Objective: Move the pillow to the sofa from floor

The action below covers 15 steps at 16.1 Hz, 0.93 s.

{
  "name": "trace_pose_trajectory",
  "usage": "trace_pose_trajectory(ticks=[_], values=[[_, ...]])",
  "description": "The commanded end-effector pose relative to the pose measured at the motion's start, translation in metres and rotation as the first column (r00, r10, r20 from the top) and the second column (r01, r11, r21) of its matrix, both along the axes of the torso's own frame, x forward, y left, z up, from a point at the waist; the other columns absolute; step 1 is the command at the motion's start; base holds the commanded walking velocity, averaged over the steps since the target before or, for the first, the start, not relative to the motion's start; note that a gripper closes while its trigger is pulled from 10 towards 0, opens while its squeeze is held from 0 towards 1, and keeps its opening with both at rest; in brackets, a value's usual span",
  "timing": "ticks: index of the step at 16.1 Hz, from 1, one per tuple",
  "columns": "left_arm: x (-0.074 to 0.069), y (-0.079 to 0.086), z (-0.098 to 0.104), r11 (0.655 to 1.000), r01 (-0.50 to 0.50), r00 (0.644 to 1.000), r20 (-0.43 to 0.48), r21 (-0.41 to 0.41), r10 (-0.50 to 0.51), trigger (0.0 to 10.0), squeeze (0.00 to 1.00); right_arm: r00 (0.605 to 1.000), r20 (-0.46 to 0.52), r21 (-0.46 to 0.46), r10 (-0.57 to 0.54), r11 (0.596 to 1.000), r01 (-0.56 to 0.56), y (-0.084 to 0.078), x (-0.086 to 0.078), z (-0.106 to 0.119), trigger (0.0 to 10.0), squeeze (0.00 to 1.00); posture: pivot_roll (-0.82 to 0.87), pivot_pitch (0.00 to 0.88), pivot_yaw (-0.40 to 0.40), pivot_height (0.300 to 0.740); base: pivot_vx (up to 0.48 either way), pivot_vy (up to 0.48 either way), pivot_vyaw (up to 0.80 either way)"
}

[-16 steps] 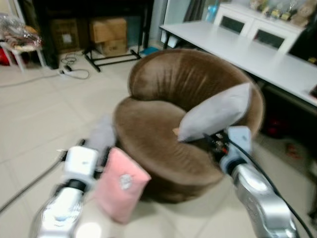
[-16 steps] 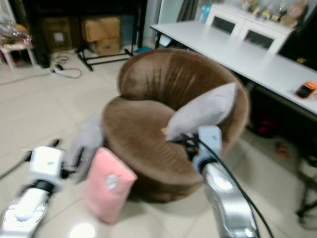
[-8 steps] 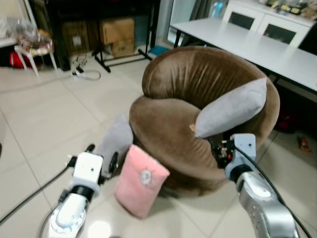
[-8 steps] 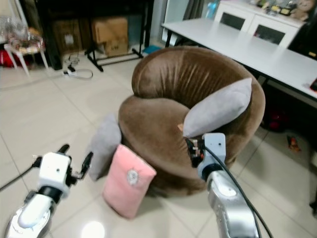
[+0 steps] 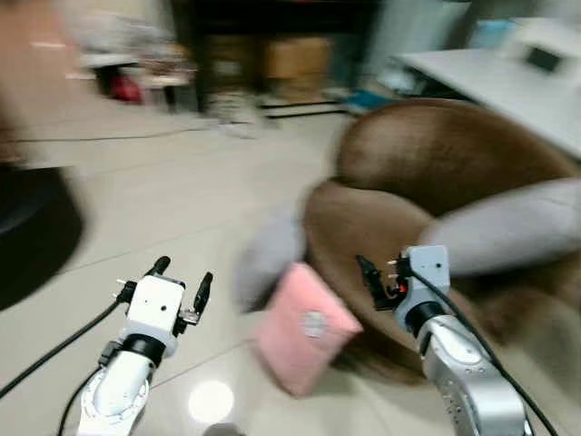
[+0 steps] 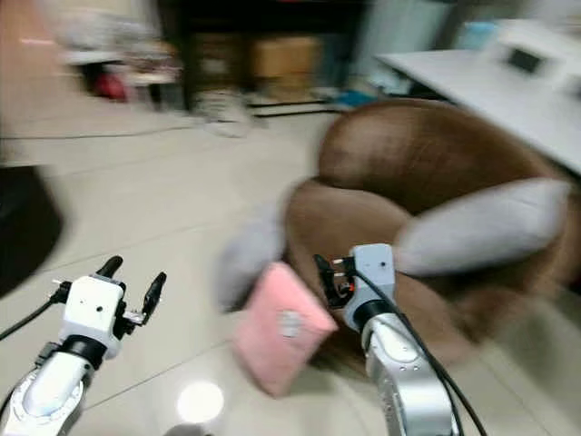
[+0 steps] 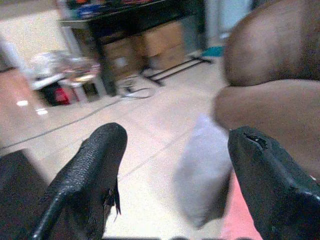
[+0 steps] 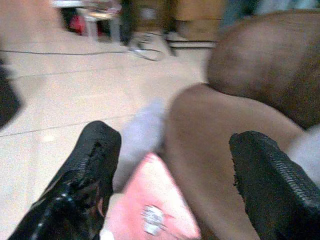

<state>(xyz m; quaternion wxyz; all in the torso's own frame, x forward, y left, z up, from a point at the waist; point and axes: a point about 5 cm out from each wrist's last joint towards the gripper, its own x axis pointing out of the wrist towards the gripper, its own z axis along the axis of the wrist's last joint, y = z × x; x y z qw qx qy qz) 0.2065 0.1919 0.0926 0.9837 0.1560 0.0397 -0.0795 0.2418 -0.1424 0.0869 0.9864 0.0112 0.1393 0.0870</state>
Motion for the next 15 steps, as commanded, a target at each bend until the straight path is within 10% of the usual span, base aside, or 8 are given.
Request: trace_pose_trajectory(ticks=[1,3,4,15], values=[[0.004,-0.002,0.003,1.0,0.02,1.0,0.009,-0.019,-0.02,10.0,0.0,1.0,-0.006,-0.03,-0.029,0.999,0.029,-0.004,-0.002,-0.004,10.0,1.0,0.07,0.0,-0.033,0.74,0.0,0.0,0.8],[0.005,0.0,0.004,0.999,0.021,1.0,0.009,-0.04,-0.021,10.0,0.0,0.997,-0.018,-0.047,-0.08,0.996,0.079,-0.008,-0.002,-0.007,10.0,1.0,0.07,0.0,-0.03,0.74,0.122,0.0,0.0],[0.005,0.001,0.004,0.999,0.019,1.0,0.009,-0.049,-0.019,10.0,0.0,0.996,-0.022,-0.05,-0.092,0.995,0.091,-0.01,-0.002,-0.007,10.0,0.0,0.07,0.0,-0.034,0.74,0.409,0.0,0.0],[0.005,0.001,0.002,0.998,-0.002,1.0,0.019,-0.068,0.003,10.0,0.0,0.996,-0.012,-0.093,-0.093,0.991,0.091,-0.018,0.008,-0.005,10.0,0.0,0.07,0.0,-0.078,0.74,0.468,0.0,0.0]])
